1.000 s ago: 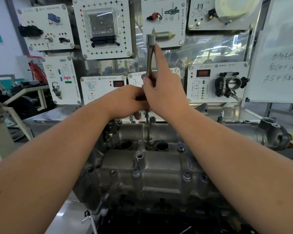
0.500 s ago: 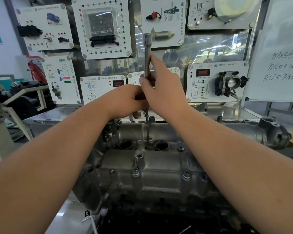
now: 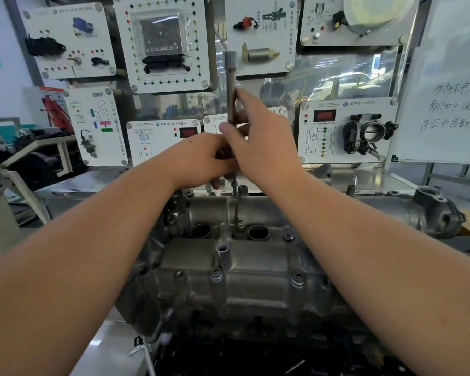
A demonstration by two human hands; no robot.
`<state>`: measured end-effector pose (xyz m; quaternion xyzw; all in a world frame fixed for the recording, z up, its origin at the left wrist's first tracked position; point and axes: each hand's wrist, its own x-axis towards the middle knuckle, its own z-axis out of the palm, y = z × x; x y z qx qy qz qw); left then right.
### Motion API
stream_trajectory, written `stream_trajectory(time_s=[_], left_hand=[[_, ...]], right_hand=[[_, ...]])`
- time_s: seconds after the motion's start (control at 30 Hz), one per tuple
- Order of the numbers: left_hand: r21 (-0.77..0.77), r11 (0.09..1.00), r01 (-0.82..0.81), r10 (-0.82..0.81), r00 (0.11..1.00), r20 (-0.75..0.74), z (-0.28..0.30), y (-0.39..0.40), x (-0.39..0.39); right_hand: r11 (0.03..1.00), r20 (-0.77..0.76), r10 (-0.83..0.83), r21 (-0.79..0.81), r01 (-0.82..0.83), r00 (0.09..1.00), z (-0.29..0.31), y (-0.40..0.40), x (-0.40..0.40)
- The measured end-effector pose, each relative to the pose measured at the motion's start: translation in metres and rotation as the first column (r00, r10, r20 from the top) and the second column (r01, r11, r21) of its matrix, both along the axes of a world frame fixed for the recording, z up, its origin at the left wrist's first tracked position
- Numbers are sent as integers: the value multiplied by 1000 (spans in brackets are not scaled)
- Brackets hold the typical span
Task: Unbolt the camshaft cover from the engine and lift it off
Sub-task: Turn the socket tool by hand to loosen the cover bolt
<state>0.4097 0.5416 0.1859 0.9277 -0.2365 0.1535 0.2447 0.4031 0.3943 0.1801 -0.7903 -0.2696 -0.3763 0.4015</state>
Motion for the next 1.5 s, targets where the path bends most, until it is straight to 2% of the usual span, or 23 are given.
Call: stream_trajectory(time_s=[0.13, 0.4, 0.53, 0.63, 0.77, 0.97, 1.13, 1.33, 1.5], left_hand=[[-31, 1000, 7, -7, 1000, -2, -1, -1, -2], [15, 1000, -8, 8, 1000, 9, 0, -2, 0], [-23, 1000, -11, 11, 1000, -2, -1, -1, 2], [-11, 1000, -3, 3, 1000, -25, -1, -2, -1], [16, 1000, -3, 3, 1000, -20, 0, -2, -2], [-11, 1000, -4, 3, 1000, -8, -1, -2, 1], [24, 1000, -5, 5, 1000, -16, 0, -1, -1], [14, 1000, -28, 28, 1000, 12, -1, -2, 1], [23, 1000, -20, 21, 1000, -16, 0, -3, -3]], right_hand=[[1000, 6, -16, -8, 16, 1000, 1, 0, 3], [1000, -45, 23, 21, -22, 999, 2, 0, 0], [1000, 4, -2, -4, 2, 1000, 2, -2, 3], [1000, -14, -18, -18, 17, 1000, 1, -2, 8], [999, -56, 46, -1, -46, 997, 1, -1, 0], [999, 11, -39, -26, 39, 999, 2, -1, 3], [1000, -63, 7, -18, -8, 998, 2, -1, 5], [1000, 10, 12, 10, -12, 1000, 2, -2, -2], [1000, -40, 19, -1, -19, 999, 2, -1, 4]])
